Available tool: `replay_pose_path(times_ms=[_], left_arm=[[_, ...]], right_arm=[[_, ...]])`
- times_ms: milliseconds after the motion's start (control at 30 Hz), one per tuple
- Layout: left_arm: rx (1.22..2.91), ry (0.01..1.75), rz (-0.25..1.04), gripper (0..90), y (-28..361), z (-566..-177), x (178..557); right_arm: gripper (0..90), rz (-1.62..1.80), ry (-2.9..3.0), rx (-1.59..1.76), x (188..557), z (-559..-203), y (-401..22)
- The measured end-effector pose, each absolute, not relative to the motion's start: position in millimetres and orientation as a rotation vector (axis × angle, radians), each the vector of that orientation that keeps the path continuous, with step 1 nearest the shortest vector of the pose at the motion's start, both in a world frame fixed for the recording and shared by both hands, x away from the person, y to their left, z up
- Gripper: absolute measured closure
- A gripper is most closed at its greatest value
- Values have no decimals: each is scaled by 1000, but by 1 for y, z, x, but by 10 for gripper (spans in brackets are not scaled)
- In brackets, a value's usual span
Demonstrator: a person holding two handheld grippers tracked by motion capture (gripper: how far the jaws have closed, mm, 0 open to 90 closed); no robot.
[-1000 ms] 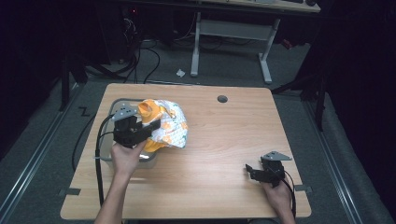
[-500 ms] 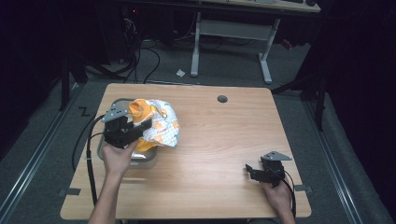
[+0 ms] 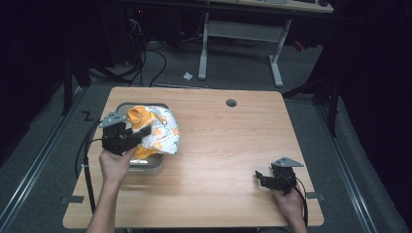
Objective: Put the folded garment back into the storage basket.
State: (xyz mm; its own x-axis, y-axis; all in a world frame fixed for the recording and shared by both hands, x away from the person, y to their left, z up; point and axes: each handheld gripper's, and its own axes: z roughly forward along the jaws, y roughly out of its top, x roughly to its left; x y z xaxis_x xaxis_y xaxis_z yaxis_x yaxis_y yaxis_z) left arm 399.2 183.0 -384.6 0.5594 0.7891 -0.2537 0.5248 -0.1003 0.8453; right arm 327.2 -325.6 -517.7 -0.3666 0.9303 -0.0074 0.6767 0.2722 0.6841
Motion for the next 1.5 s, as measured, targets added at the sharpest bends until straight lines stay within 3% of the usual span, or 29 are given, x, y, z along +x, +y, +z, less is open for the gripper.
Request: replay_pose_path(times_ms=[1500], left_arm=[[1955,1255,331,736,200,-435,431]], right_arm=[[241,840,2139,1454,327,-518,-325]])
